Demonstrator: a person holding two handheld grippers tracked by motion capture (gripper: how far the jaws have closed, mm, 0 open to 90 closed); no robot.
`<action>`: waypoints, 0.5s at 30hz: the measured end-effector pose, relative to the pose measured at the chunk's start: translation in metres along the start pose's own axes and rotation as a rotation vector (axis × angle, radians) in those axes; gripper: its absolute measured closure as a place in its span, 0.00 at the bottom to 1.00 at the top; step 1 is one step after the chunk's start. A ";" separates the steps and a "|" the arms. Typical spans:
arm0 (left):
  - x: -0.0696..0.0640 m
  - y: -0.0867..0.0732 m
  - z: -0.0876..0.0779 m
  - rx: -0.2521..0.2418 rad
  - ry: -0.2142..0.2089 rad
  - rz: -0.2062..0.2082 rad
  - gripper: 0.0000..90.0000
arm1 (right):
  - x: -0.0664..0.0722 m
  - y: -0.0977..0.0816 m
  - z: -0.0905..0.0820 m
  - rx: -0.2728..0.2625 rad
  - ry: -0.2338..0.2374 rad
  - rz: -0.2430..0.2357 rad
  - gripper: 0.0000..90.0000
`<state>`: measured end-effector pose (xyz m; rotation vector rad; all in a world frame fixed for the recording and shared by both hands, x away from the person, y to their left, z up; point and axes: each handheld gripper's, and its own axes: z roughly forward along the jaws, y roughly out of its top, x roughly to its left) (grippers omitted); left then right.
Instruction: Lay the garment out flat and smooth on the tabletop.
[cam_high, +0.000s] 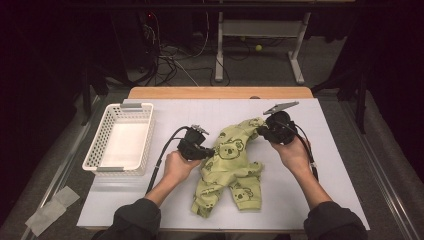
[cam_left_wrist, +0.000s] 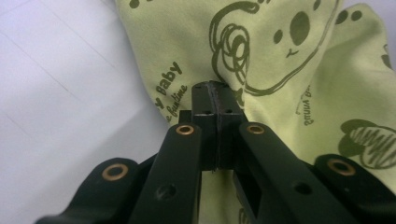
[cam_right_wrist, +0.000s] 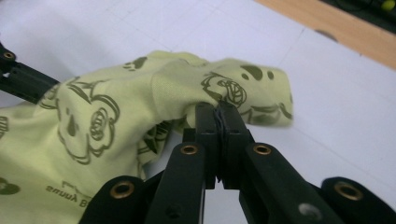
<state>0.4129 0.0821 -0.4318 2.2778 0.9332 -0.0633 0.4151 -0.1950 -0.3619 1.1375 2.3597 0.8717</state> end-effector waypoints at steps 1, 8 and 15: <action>0.001 -0.001 -0.001 0.001 -0.002 -0.007 0.96 | 0.002 0.003 -0.001 -0.003 0.001 -0.009 1.00; -0.001 -0.004 0.004 0.072 0.086 0.022 0.59 | 0.022 0.015 0.023 0.058 0.034 -0.051 0.99; -0.002 -0.004 0.019 0.122 0.076 0.006 0.66 | 0.036 0.009 0.065 0.150 0.067 -0.041 0.91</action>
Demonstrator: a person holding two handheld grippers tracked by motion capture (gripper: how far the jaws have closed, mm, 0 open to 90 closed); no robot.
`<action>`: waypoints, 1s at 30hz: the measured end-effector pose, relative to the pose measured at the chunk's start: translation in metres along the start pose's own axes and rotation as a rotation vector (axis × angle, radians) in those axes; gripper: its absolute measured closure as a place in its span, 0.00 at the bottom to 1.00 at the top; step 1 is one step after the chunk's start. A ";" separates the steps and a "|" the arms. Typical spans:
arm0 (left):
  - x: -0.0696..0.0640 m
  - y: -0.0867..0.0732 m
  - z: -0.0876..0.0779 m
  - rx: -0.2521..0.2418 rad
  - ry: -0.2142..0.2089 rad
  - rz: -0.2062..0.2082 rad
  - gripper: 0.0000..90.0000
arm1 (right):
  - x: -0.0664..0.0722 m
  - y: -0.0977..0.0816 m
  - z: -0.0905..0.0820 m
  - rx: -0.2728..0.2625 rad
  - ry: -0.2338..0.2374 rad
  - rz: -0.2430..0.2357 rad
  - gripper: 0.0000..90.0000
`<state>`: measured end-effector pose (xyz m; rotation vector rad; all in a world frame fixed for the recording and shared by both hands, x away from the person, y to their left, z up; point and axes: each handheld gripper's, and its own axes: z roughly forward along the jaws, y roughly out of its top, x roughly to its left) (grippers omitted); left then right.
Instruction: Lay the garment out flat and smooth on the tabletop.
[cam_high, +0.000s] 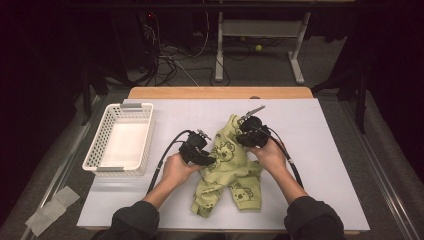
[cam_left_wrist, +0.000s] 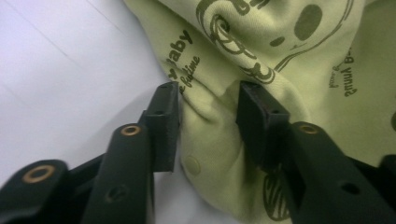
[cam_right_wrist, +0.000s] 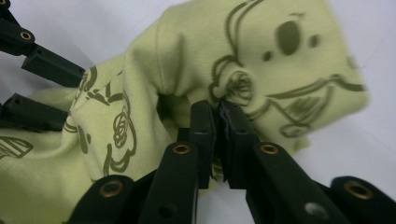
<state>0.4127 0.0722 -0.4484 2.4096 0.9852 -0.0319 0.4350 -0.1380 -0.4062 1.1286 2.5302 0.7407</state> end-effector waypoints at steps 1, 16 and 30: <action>0.000 0.000 0.001 0.001 0.001 -0.001 0.67 | 0.001 -0.001 0.002 0.001 0.000 0.000 0.89; 0.005 -0.016 -0.024 -0.057 0.023 -0.023 0.84 | -0.037 -0.033 -0.046 -0.082 -0.047 0.143 0.85; 0.015 -0.047 -0.035 -0.167 0.005 -0.085 0.84 | -0.033 -0.026 0.022 0.052 -0.018 0.225 0.65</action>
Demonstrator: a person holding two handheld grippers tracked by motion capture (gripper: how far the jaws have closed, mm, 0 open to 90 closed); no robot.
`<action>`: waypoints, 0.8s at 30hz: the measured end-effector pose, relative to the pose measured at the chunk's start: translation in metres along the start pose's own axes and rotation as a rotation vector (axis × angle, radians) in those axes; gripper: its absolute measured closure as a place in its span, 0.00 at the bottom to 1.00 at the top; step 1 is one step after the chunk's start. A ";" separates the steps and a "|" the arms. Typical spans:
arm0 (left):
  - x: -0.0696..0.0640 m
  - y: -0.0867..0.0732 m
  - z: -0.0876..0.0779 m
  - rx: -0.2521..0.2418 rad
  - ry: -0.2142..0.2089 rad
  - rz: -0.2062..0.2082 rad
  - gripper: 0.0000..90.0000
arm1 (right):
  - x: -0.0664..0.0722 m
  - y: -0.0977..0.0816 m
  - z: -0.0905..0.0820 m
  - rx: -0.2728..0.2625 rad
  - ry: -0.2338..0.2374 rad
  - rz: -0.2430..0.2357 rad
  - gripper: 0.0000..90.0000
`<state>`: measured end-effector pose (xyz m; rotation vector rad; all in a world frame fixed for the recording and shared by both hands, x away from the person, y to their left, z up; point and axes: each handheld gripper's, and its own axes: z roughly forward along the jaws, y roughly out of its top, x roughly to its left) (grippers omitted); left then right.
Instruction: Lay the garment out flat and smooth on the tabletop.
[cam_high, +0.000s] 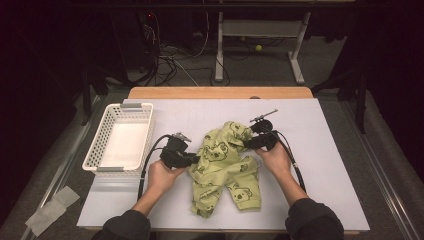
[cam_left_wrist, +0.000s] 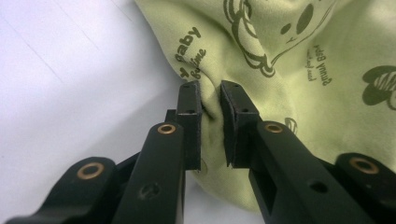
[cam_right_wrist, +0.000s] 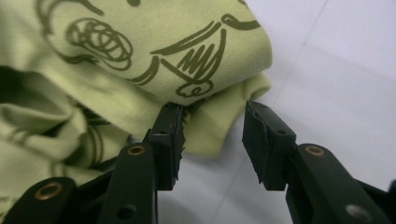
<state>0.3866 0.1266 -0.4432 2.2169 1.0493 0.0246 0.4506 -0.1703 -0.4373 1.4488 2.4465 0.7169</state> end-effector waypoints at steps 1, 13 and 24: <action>0.001 0.000 0.001 0.000 -0.001 -0.003 0.84 | 0.000 0.000 0.004 0.004 0.000 0.007 0.68; 0.003 -0.004 0.003 -0.011 -0.013 -0.007 0.82 | -0.010 -0.006 -0.018 -0.021 -0.071 -0.056 0.98; 0.005 -0.005 0.004 -0.013 -0.019 -0.015 0.82 | -0.069 -0.034 -0.056 -0.057 -0.156 0.073 0.98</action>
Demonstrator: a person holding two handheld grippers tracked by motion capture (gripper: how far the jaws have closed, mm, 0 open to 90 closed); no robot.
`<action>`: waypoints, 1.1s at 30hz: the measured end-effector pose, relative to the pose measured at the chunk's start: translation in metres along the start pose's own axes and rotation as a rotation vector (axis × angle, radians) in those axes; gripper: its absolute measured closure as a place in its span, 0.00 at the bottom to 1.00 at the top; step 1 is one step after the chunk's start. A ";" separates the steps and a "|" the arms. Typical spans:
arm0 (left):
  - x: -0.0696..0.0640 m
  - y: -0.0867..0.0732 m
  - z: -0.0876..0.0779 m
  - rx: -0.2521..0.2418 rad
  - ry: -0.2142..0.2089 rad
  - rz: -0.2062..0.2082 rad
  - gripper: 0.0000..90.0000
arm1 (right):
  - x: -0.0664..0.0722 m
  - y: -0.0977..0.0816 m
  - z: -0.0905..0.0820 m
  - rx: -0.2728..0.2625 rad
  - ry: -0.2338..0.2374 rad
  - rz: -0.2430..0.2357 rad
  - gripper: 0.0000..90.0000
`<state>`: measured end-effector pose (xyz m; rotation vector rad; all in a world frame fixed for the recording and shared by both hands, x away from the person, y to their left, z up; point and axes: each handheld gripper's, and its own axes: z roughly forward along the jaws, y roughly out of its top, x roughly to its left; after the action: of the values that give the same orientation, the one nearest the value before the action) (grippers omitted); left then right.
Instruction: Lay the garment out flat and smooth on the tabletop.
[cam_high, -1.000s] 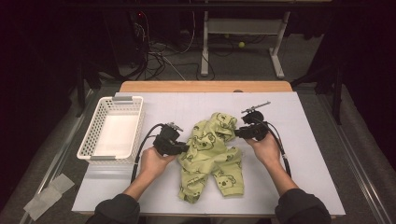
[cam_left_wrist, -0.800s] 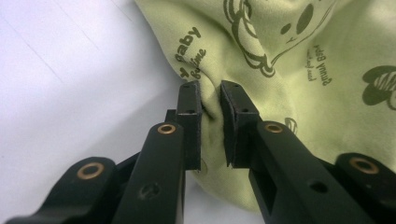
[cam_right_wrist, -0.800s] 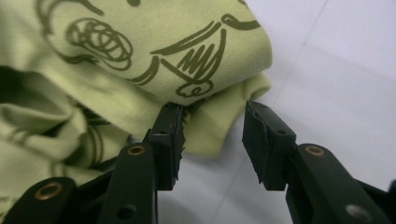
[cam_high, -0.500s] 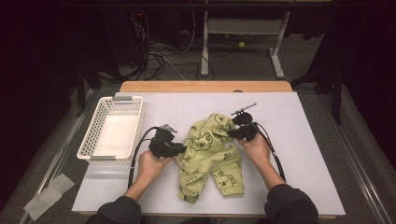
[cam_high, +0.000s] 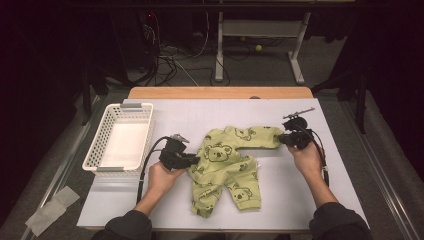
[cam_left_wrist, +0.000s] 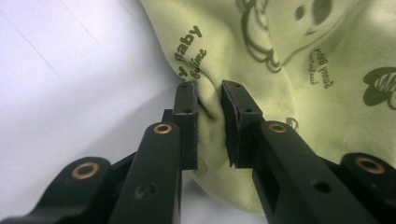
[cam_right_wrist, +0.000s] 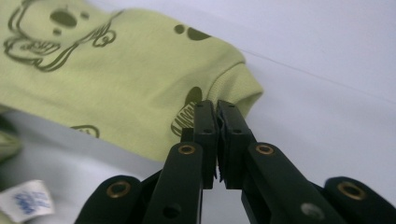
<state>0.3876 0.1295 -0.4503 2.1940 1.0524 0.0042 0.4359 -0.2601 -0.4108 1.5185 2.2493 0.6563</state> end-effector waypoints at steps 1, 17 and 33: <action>0.000 0.000 0.000 -0.002 -0.001 -0.003 0.81 | -0.004 -0.002 0.001 0.008 -0.004 0.007 0.98; 0.000 0.001 -0.005 -0.026 -0.030 -0.022 0.71 | -0.015 -0.016 0.006 -0.003 -0.016 0.067 0.79; -0.003 0.001 -0.008 -0.033 -0.055 -0.013 0.81 | 0.075 0.028 0.016 -0.060 0.167 -0.101 0.72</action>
<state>0.3844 0.1317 -0.4426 2.1452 1.0285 -0.0439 0.4385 -0.1784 -0.4110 1.3575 2.3869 0.8397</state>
